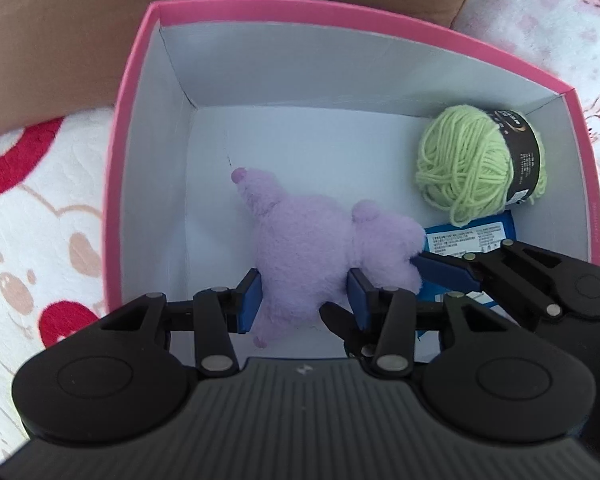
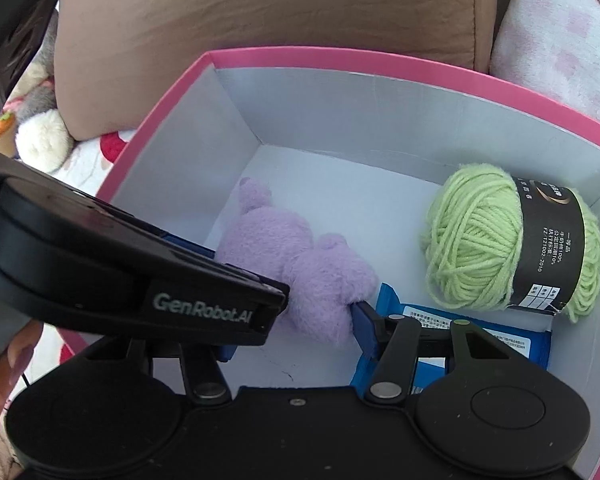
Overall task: Organize objects
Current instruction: 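Lower the plush toy into the box and open the left tool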
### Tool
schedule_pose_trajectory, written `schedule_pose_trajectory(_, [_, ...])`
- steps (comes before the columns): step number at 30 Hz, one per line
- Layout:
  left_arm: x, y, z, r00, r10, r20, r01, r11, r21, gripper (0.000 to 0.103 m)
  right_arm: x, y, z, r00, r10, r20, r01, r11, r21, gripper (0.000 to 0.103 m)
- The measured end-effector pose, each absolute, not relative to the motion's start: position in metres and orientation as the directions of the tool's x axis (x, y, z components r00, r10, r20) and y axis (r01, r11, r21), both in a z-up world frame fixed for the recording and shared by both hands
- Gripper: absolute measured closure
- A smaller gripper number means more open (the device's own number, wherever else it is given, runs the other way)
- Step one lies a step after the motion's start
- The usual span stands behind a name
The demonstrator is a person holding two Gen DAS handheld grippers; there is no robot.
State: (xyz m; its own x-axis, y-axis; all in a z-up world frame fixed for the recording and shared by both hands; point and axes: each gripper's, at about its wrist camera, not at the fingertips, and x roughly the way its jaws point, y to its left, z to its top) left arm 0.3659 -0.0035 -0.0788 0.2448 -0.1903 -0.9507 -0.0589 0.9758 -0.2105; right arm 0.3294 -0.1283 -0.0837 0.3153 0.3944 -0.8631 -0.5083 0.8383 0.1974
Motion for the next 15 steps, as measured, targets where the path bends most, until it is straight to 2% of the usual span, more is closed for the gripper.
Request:
schedule_pose_trajectory(4, [0.365, -0.002, -0.086, 0.226, -0.206, -0.952, -0.083, 0.970, -0.230, 0.059, 0.320, -0.123, -0.084, 0.351, 0.359, -0.865, -0.510, 0.848, 0.145, 0.041])
schedule_pose_trajectory(15, [0.357, -0.007, -0.088, 0.284, -0.210, -0.935, -0.064, 0.969, -0.237, 0.057, 0.313, -0.129, -0.071, 0.378, 0.321, -0.868, -0.479, 0.871, 0.114, 0.041])
